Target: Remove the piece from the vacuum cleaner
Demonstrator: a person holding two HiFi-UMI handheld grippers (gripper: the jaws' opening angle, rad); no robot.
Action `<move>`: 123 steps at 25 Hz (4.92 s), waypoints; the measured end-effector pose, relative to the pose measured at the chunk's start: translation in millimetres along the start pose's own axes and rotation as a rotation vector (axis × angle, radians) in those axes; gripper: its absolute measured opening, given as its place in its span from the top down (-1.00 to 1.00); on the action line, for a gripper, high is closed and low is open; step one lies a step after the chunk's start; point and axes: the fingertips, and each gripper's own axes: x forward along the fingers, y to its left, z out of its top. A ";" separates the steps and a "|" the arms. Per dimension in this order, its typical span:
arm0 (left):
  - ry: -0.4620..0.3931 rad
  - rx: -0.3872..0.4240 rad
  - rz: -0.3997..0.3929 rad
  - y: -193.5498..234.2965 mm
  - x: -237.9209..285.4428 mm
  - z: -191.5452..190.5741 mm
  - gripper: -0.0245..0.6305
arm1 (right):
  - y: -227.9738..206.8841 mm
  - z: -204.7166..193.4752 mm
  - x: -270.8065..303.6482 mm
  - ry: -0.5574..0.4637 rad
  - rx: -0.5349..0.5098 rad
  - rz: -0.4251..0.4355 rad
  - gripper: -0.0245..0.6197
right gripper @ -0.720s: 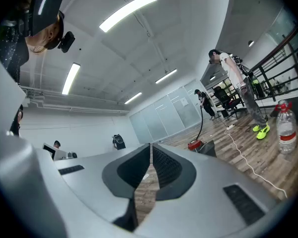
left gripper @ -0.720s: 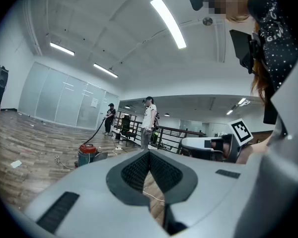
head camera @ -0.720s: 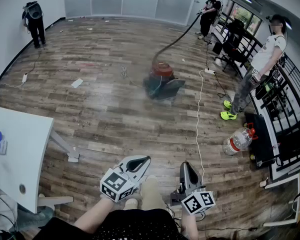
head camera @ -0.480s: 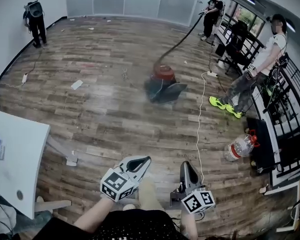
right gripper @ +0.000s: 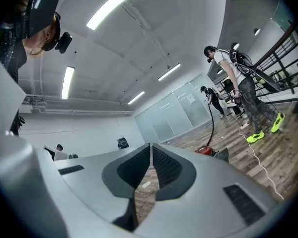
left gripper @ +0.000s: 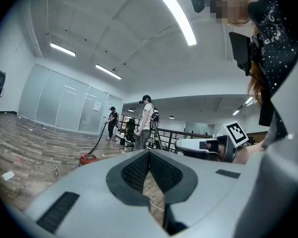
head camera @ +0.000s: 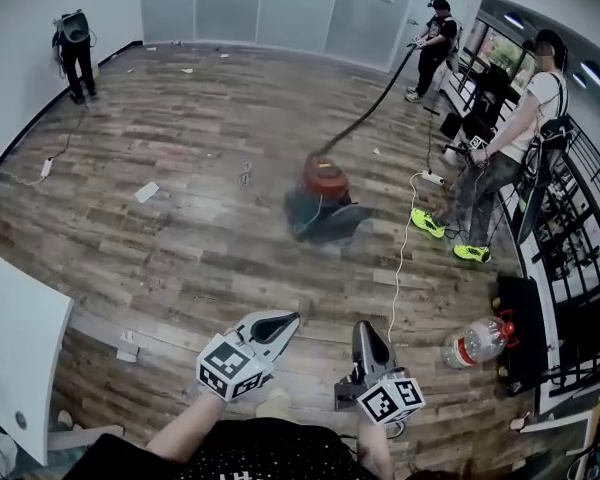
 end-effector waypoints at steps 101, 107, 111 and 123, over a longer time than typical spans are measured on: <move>-0.054 -0.020 -0.138 538.1 654.7 -414.6 0.00 | -835.9 -253.9 538.4 0.196 -0.218 0.109 0.04; 0.034 0.045 -0.148 524.5 675.8 -432.0 0.00 | -827.5 -258.1 563.1 0.228 -0.248 0.299 0.04; -0.014 0.078 -0.094 524.4 679.2 -419.4 0.39 | -815.6 -259.1 555.6 0.230 -0.291 0.368 0.59; -0.031 0.089 -0.075 523.1 674.0 -413.4 0.79 | -794.2 -271.3 524.0 0.226 -0.395 0.356 0.82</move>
